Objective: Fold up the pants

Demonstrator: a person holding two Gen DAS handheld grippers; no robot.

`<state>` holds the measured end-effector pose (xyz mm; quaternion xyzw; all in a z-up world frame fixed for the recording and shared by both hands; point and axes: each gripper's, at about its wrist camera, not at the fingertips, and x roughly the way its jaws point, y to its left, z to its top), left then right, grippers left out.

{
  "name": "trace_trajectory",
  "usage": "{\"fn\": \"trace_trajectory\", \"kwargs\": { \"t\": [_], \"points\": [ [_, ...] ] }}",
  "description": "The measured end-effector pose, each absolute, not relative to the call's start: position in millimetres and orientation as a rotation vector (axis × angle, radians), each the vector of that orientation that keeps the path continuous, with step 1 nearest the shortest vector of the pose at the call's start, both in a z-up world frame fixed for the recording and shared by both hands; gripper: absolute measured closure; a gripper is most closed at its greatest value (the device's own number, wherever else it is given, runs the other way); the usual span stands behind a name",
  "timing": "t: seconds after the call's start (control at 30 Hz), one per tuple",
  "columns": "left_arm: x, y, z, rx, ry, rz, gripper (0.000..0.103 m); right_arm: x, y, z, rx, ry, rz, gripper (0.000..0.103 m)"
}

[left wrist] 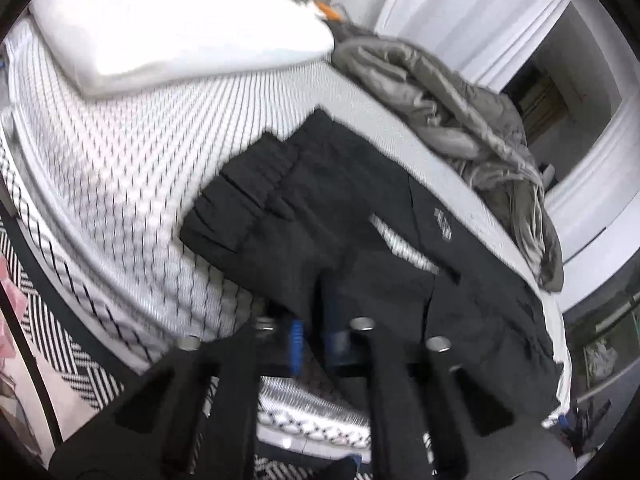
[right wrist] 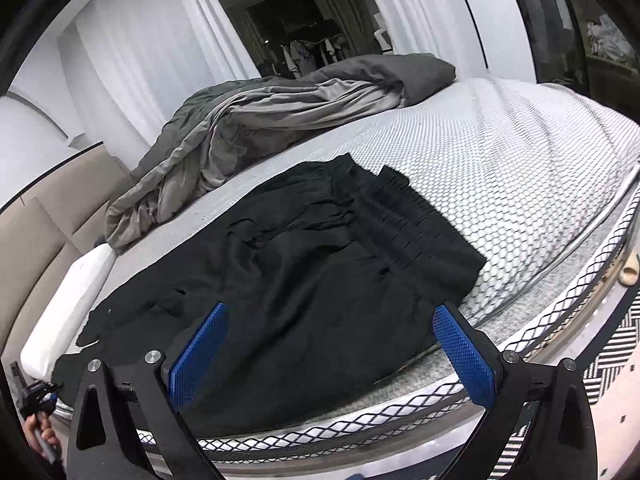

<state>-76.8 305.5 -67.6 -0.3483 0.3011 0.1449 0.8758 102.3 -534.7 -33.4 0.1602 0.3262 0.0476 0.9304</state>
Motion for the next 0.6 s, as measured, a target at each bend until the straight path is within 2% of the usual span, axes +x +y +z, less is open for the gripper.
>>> {"fn": "trace_trajectory", "kwargs": {
  "t": [0.17, 0.37, 0.5, 0.6],
  "points": [
    [-71.3, 323.6, -51.9, -0.755, 0.588, 0.367, 0.102, 94.1, -556.2, -35.0, 0.361, 0.677, 0.095, 0.0],
    [-61.5, 318.2, -55.8, -0.727, 0.642, 0.417, 0.102, 103.2, -604.6, -70.7, 0.589, 0.693, 0.188, 0.0],
    [-58.6, 319.4, -62.5, -0.747, 0.665, 0.425, 0.102, 125.9, -616.7, -86.1, 0.62, 0.678, 0.225, 0.004],
    [-63.6, 315.9, -62.1, -0.742, 0.663, 0.436, 0.102, 140.4, -623.3, -93.3, 0.653, 0.664, 0.281, 0.019]
  ]
}}
